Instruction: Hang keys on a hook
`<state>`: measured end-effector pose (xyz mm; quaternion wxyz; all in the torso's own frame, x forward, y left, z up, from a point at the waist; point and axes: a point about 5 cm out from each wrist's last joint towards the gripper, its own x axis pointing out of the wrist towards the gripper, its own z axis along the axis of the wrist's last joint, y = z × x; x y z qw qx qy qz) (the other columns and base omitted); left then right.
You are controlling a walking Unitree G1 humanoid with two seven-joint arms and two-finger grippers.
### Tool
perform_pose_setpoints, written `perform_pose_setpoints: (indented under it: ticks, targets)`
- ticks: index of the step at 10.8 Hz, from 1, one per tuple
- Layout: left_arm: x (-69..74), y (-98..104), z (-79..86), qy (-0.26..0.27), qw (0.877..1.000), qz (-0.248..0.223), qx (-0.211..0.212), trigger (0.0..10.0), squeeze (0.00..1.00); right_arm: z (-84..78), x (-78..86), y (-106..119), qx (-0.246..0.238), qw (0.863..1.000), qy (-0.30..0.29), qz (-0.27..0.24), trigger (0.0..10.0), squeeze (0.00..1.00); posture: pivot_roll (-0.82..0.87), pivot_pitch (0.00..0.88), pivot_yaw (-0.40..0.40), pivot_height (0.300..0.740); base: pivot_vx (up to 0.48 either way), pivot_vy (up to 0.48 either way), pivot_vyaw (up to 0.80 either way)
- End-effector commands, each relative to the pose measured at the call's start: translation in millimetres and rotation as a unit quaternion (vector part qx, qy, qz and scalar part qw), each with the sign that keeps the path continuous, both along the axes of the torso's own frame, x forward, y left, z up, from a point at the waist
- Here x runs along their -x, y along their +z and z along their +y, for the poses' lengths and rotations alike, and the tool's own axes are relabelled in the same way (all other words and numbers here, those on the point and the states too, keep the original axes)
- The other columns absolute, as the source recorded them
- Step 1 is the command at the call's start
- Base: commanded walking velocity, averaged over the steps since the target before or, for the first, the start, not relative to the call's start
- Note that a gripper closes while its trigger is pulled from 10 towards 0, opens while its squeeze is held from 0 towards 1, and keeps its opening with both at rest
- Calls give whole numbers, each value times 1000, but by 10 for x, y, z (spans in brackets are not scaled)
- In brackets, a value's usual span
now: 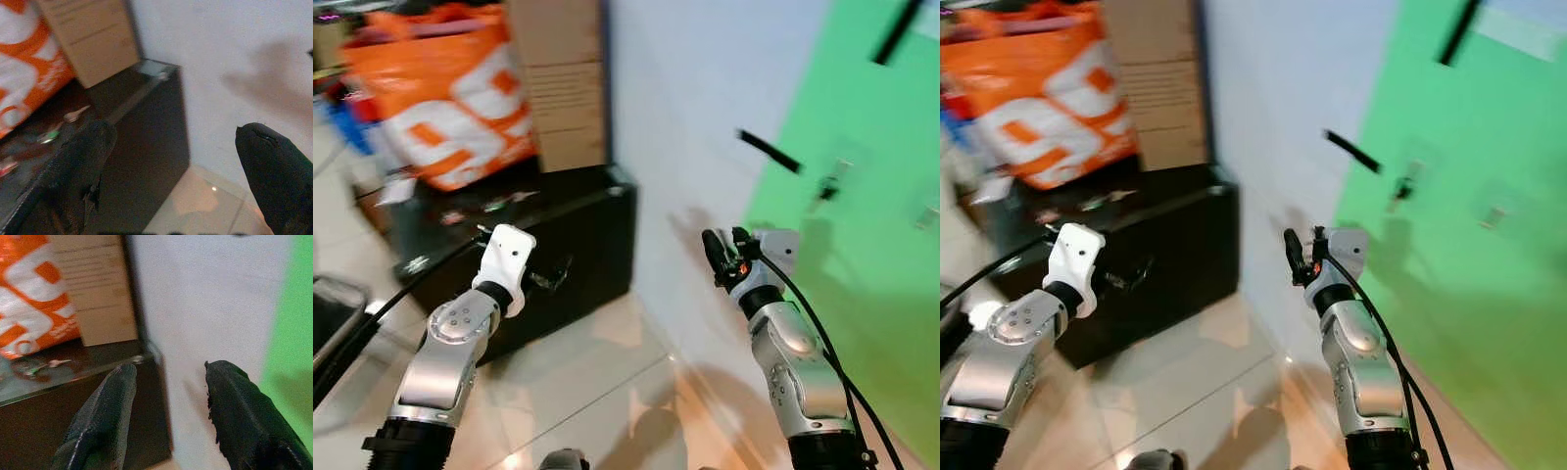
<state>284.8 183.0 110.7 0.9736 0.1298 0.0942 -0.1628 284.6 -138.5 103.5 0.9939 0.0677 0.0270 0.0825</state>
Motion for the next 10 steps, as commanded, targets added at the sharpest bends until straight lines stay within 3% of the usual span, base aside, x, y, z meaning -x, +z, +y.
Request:
perform_pose_setpoints:
  ticks: [1,6,10]
  targets:
    - [-9,16,26,11,1000,-8,-2,10000,12,-26,-11,7,11,1000,-12,5,10000,1000,-15,0,3,740,289,0,800]
    - [-2,35,63,33,999,-24,-10,10000,16,8,-94,8,20,1000,-12,13,10000,1000,26,0,-27,740,302,0,739]
    - [16,36,76,36,999,-25,-6,10000,20,36,-119,0,22,1000,0,19,10000,1000,36,0,-34,740,327,0,109]
